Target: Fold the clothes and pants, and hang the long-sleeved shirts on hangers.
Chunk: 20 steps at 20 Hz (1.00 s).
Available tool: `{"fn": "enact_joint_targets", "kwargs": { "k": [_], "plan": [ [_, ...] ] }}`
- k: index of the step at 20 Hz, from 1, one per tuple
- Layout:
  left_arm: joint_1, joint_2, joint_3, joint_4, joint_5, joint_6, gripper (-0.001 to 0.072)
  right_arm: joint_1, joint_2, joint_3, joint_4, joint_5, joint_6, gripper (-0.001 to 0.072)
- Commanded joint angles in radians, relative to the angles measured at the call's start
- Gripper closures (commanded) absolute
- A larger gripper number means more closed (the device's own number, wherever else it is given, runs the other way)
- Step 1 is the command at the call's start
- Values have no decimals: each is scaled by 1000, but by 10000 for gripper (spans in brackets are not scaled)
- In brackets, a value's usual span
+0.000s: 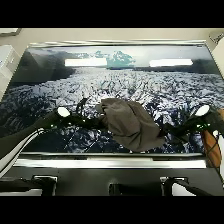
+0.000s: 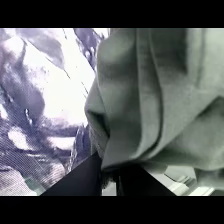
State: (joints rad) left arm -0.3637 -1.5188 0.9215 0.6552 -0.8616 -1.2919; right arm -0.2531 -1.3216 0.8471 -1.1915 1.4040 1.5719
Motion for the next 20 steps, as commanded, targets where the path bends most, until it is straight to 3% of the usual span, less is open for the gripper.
{"fn": "enact_joint_targets", "kwargs": {
  "k": [1,4,5,6,7,8,11,15,18,20],
  "plan": [
    [20,24,1,0,-50,40,680,56,-1,-53,3,-104,42,26],
    [21,50,1,0,-50,40,680,104,-1,-103,42,-188,54,46],
    [21,55,1,0,-51,40,680,117,-1,-106,56,-211,64,114],
    [22,61,1,0,-51,40,680,127,-1,-105,68,-233,74,305],
    [22,68,1,0,-50,40,680,129,0,-101,92,-244,72,602],
    [26,81,3,0,-50,40,681,129,2,-88,118,-239,58,667],
    [70,189,86,148,-60,32,683,129,52,71,117,-167,-37,667],
    [220,431,442,473,-89,-75,683,125,208,578,-60,-206,-45,666],
    [375,558,794,539,-75,-147,682,125,315,968,-263,-310,32,666],
    [476,631,961,547,-73,-212,682,125,382,1129,-355,-307,102,666]
  ]
}}
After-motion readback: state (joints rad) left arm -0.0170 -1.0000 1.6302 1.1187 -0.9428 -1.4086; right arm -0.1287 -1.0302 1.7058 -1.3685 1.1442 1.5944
